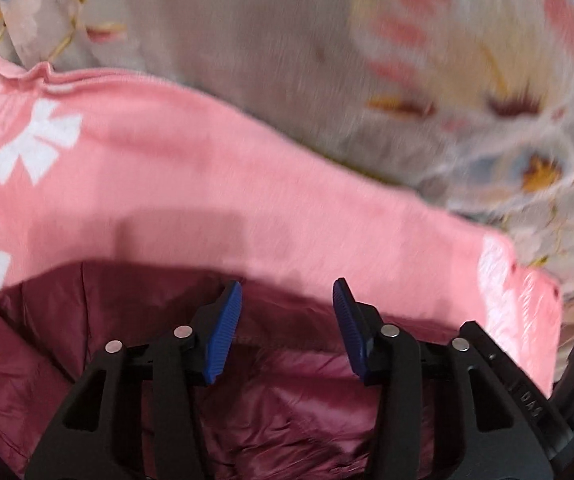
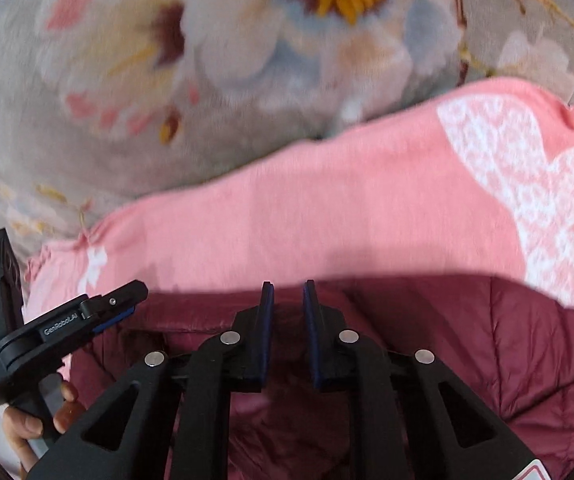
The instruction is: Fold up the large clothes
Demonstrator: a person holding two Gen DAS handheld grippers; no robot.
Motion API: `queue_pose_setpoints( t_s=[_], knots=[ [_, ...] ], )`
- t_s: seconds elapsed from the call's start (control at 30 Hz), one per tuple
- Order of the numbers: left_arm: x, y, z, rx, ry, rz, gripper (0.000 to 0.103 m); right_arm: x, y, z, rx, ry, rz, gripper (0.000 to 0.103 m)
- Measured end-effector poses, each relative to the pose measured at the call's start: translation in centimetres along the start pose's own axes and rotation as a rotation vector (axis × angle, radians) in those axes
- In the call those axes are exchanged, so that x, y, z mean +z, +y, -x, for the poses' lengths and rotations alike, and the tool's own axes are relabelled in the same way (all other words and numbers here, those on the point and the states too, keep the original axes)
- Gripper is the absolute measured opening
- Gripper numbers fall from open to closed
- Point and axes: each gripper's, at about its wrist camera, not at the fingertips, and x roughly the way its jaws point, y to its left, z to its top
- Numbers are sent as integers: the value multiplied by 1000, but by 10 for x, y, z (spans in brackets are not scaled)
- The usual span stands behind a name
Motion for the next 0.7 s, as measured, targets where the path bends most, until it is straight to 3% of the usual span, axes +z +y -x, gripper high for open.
queue_pose_setpoints(
  t_s=[0.23, 0.33, 0.7],
  knots=[
    [-28, 18, -4, 14, 34, -23, 41, -27, 7, -12, -69, 74, 106, 14],
    [-38, 21, -10, 42, 42, -59, 37, -33, 4, -24, -102, 108, 116, 9],
    [-58, 17, -27, 113, -21, -162, 36, -41, 0, -46, -133, 118, 127, 5]
  ],
)
